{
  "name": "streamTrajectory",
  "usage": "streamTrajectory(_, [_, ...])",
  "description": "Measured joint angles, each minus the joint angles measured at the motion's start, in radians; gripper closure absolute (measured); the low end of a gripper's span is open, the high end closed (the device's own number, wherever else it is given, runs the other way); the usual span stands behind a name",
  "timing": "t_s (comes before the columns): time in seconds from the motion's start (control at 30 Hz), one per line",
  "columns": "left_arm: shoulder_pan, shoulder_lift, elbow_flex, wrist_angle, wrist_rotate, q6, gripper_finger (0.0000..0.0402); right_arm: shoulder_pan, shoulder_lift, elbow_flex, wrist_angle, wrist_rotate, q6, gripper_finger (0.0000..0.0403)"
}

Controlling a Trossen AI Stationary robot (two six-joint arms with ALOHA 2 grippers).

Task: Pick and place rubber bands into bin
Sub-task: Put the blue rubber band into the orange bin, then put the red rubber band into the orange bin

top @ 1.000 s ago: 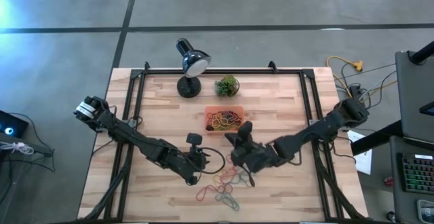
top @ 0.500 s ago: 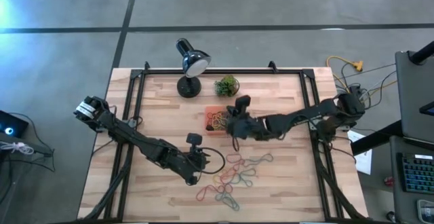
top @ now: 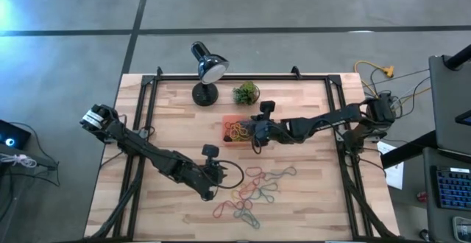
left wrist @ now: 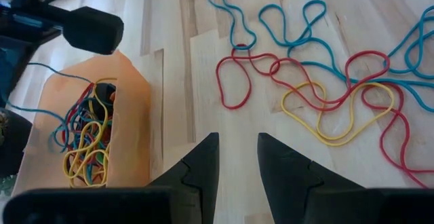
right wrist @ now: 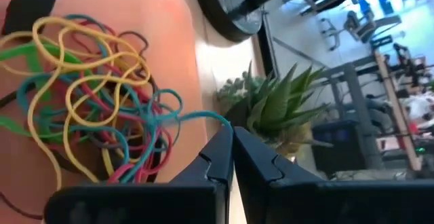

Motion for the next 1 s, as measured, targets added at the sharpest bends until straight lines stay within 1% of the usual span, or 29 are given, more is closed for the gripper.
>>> streamTrajectory(0.17, [0.0, 0.0, 0.0, 0.003, 0.0, 0.0, 0.0315, -0.005, 0.0, -0.015, -0.001, -0.012, 0.038, 0.0394])
streamTrajectory(0.3, [0.001, 0.0, 0.0, 0.004, 0.0, 0.0, 0.0315, -0.004, 0.0, -0.017, -0.001, -0.079, 0.036, 0.0388])
streamTrajectory(0.4, [0.001, 0.0, 0.0, 0.004, 0.0, -0.003, 0.0315, -0.004, 0.0, -0.017, -0.002, -0.119, 0.038, 0.0371])
streamTrajectory(0.53, [0.001, 0.0, 0.0, 0.004, 0.0, -0.003, 0.0315, -0.004, 0.0, -0.017, -0.006, -0.121, 0.057, 0.0341])
streamTrajectory(0.7, [0.001, 0.0, 0.0, 0.004, 0.0, -0.004, 0.0315, -0.002, 0.0, -0.017, -0.066, -0.102, 0.101, 0.0309])
streamTrajectory(0.87, [0.001, 0.0, 0.0, 0.004, 0.0, -0.004, 0.0315, 0.028, 0.001, -0.017, -0.113, -0.1, 0.132, 0.0293])
streamTrajectory(1.0, [0.001, 0.0, 0.0, 0.005, 0.011, -0.005, 0.0315, 0.087, -0.008, -0.017, -0.122, -0.1, 0.132, 0.0292])
